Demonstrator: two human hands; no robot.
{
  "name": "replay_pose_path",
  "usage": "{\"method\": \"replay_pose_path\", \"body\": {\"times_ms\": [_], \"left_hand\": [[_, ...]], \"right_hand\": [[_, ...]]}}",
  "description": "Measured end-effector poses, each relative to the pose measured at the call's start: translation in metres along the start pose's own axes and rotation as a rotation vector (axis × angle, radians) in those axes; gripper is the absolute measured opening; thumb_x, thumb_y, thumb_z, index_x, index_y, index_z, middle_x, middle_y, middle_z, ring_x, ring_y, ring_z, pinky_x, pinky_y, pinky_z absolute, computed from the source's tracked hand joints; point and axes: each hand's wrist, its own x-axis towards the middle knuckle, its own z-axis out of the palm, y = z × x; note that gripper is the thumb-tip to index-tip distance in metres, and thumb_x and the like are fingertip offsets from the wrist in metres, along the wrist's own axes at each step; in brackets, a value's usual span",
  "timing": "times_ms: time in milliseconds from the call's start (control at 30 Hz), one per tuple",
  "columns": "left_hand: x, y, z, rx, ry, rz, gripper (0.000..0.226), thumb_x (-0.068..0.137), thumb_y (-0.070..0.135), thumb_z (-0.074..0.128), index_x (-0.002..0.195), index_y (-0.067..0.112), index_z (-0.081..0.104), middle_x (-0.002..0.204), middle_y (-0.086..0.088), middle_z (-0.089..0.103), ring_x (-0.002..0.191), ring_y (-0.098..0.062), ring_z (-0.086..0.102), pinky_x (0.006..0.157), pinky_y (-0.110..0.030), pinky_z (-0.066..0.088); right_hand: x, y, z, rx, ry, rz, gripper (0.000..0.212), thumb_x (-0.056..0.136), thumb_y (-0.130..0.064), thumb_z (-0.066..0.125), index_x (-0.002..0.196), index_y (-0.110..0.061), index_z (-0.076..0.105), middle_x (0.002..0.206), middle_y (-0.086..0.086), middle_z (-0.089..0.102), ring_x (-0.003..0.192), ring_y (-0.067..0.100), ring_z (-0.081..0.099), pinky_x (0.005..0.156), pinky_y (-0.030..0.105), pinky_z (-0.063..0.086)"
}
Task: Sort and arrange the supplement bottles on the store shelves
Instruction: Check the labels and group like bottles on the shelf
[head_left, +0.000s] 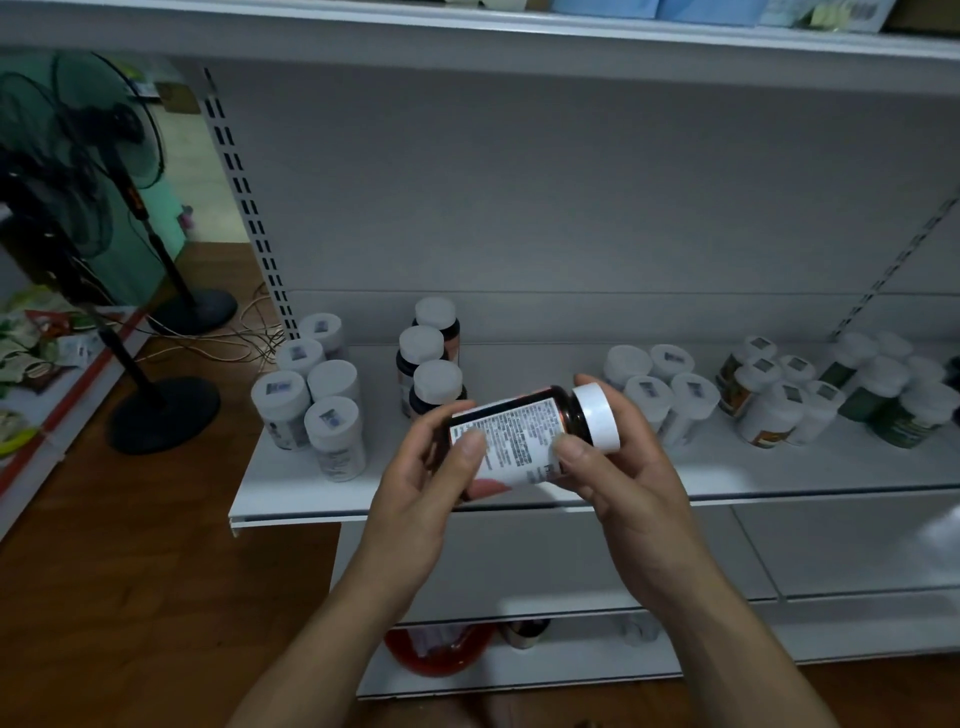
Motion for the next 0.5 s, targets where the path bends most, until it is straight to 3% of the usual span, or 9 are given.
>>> {"method": "replay_pose_path", "body": {"times_ms": [133, 300, 433, 500], "left_hand": [[-0.002, -0.005, -0.005, 0.062, -0.062, 0.048, 0.065, 0.076, 0.027, 0.074, 0.135, 0.033, 0.046, 0.120, 0.014, 0.062, 0.114, -0.009, 0.061, 0.085, -0.023, 0.054], [0.002, -0.004, -0.003, -0.007, 0.000, 0.000, 0.041, 0.079, 0.037, 0.068, 0.118, 0.028, 0.060, 0.105, 0.009, 0.070, 0.097, -0.011, 0.067, 0.075, -0.024, 0.056], [0.003, -0.001, -0.003, 0.056, -0.053, 0.012, 0.048, 0.076, 0.038, 0.071, 0.120, 0.027, 0.056, 0.107, 0.010, 0.069, 0.098, -0.008, 0.067, 0.072, -0.020, 0.055], [0.004, -0.002, -0.005, 0.121, -0.065, 0.041, 0.051, 0.074, 0.045, 0.069, 0.122, 0.031, 0.056, 0.112, 0.011, 0.066, 0.103, -0.010, 0.065, 0.075, -0.023, 0.055]], "right_hand": [[0.004, 0.000, 0.002, -0.010, 0.051, 0.007, 0.048, 0.076, -0.033, 0.072, 0.122, -0.020, 0.061, 0.107, 0.010, 0.071, 0.096, 0.025, 0.068, 0.076, 0.031, 0.057], [0.005, 0.004, 0.004, 0.049, -0.017, -0.023, 0.065, 0.071, -0.031, 0.075, 0.131, -0.019, 0.054, 0.115, 0.009, 0.068, 0.111, 0.025, 0.064, 0.092, 0.039, 0.053], [0.010, 0.000, 0.008, 0.041, 0.033, -0.024, 0.060, 0.071, -0.027, 0.078, 0.126, -0.014, 0.056, 0.110, 0.005, 0.071, 0.103, 0.021, 0.068, 0.079, 0.029, 0.055], [0.012, -0.002, 0.010, 0.021, 0.055, -0.007, 0.051, 0.074, -0.027, 0.075, 0.120, -0.015, 0.060, 0.107, 0.002, 0.073, 0.101, 0.020, 0.069, 0.081, 0.032, 0.056]]}}
